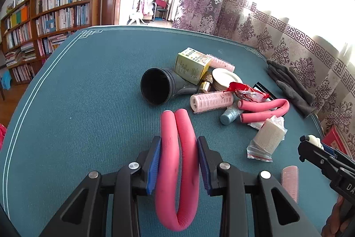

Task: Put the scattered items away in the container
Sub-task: 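Grasp the panda figurine with the right gripper while the left gripper holds the curler, then carry the curler and panda to the tin and release both inside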

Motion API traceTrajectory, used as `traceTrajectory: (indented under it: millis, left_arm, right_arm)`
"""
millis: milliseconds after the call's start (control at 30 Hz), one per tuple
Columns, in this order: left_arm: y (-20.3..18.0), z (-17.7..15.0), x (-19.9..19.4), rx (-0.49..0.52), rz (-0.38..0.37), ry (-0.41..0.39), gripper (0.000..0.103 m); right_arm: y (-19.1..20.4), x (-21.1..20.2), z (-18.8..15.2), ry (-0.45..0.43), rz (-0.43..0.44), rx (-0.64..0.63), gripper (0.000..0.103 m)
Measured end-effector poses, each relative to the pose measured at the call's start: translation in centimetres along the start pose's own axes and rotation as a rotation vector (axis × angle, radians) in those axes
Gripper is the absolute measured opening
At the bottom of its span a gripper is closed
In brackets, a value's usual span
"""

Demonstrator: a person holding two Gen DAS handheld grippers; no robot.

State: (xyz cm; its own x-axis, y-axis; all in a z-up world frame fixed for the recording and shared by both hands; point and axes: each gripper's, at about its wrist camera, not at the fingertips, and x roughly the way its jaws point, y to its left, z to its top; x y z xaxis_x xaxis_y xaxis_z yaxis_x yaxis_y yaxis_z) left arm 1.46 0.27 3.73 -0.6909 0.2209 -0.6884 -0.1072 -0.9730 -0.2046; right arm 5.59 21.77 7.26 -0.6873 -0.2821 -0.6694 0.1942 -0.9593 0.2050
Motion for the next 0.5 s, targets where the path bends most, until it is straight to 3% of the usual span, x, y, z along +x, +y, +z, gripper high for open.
traceTrajectory:
  millis: [333,500]
  left_arm:
    - [-3.8,-0.3,-2.4,0.067,-0.051,-0.01,0.034]
    - [-6.1,-0.3,-3.5,0.11,-0.075,-0.024,0.034]
  right_arm:
    - [-3.3,-3.5,-1.2,-0.072,-0.032,0.08,0.053]
    - [-5.6,-5.7,-1.1,-0.117,0.002,0.153,0.053]
